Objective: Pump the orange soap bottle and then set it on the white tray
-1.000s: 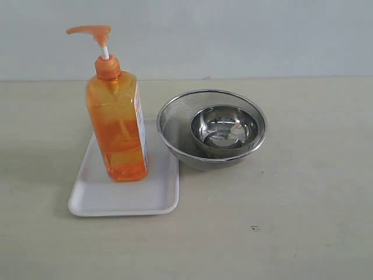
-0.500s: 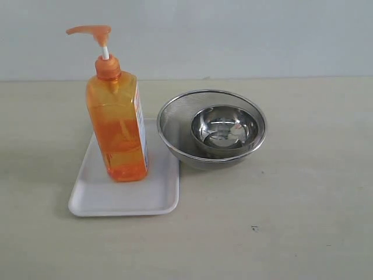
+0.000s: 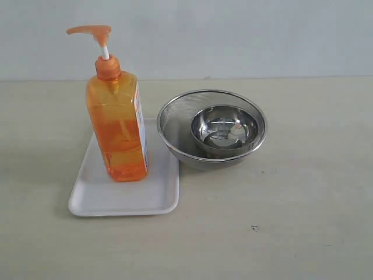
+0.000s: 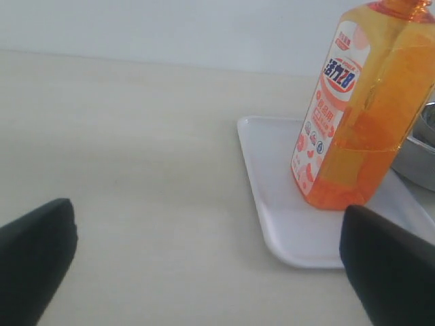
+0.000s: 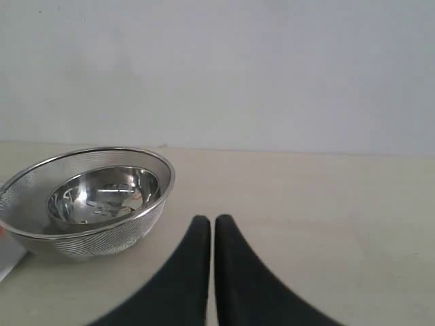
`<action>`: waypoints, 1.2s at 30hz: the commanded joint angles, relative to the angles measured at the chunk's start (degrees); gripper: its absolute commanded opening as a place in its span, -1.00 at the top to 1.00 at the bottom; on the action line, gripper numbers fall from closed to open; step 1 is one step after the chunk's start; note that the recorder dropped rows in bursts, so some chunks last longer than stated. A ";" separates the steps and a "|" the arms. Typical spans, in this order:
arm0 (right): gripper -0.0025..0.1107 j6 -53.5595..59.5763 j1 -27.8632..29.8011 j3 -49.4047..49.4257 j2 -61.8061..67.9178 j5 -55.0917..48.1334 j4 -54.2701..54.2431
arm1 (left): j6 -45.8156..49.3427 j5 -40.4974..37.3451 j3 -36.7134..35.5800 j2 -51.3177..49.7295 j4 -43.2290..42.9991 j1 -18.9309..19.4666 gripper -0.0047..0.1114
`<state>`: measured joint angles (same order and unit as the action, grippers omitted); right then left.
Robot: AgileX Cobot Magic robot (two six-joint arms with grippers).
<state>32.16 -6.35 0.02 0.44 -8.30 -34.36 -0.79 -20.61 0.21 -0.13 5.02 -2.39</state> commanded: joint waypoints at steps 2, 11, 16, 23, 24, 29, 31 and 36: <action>0.96 -0.70 0.12 -0.02 -0.44 -1.34 2.94 | 0.20 0.05 -0.21 0.13 -0.08 0.08 -0.78; 0.96 -33.71 0.12 -0.02 -0.44 -9.79 35.51 | 0.20 0.05 -0.21 0.13 -0.08 0.08 -0.78; 0.96 -33.74 0.12 -0.02 -0.44 -10.19 35.64 | 0.20 0.05 -0.21 0.13 -0.08 0.08 -0.78; 0.96 -33.74 0.12 -0.02 -0.44 -10.44 34.95 | 0.20 0.05 -0.21 0.13 -0.08 0.08 -0.78; 0.96 -33.74 0.12 -0.02 -0.44 -10.44 34.95 | 0.20 0.05 -0.21 0.13 -0.08 0.08 -0.78; 0.96 -33.74 0.12 -0.02 -0.44 -10.54 34.95 | 0.20 0.05 -0.21 0.13 -0.08 0.08 -0.78; 0.96 -33.74 0.12 -0.02 -0.44 -10.54 34.95 | 0.20 0.05 -0.21 0.13 -0.08 0.08 -0.78; 0.96 -33.74 0.12 -0.02 -0.44 -10.54 34.95 | 0.20 0.05 -0.21 0.13 -0.08 0.08 -0.78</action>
<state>-1.63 -6.35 0.02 0.39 -18.90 0.63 -0.79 -20.61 0.21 -0.13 5.02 -2.39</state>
